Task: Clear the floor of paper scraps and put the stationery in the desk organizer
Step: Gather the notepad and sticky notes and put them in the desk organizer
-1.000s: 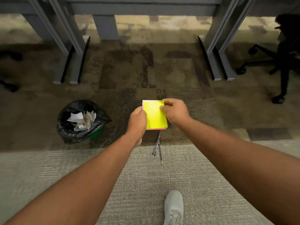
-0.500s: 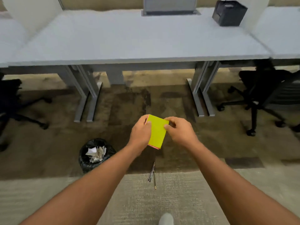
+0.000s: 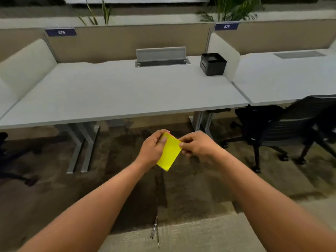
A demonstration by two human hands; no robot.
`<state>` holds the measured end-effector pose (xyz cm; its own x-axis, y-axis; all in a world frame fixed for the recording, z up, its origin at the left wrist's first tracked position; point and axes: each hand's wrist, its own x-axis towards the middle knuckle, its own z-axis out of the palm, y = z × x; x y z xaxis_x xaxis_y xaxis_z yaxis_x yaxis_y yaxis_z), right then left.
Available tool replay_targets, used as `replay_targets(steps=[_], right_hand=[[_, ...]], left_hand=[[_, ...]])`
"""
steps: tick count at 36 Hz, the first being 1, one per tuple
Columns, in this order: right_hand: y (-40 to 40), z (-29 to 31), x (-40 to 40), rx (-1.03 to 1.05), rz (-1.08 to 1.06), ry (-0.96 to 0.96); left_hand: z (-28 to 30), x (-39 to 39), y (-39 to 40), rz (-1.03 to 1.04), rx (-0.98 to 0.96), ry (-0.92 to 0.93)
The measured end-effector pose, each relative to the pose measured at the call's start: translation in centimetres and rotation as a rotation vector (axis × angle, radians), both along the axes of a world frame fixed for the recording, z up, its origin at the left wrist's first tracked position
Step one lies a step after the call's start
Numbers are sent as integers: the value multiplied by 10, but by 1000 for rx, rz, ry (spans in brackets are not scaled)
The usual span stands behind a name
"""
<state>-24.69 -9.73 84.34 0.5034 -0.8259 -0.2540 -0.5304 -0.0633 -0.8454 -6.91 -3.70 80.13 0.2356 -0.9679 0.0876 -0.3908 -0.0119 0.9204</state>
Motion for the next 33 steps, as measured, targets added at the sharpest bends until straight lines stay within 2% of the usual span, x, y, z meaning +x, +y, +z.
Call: replay_targets(steps=[7,14,22,27,33], right_hand=[[-32,31,-19,169,-40,-111],[-76,43,-27,79,-68,-85],[-169,57,-32,3,-282,-246],[-242,68,-33,-50,-372,-274],[-323,85,-32,-60,-368,-292]], left_hand=[[32,-8,-45,-106,-26,-10],[56,-12,-96,-195,22,46],[71,1,-191,-100,75,134],[85,11,-266,-91,14,155],[101,18,-351,-166,-10,126]])
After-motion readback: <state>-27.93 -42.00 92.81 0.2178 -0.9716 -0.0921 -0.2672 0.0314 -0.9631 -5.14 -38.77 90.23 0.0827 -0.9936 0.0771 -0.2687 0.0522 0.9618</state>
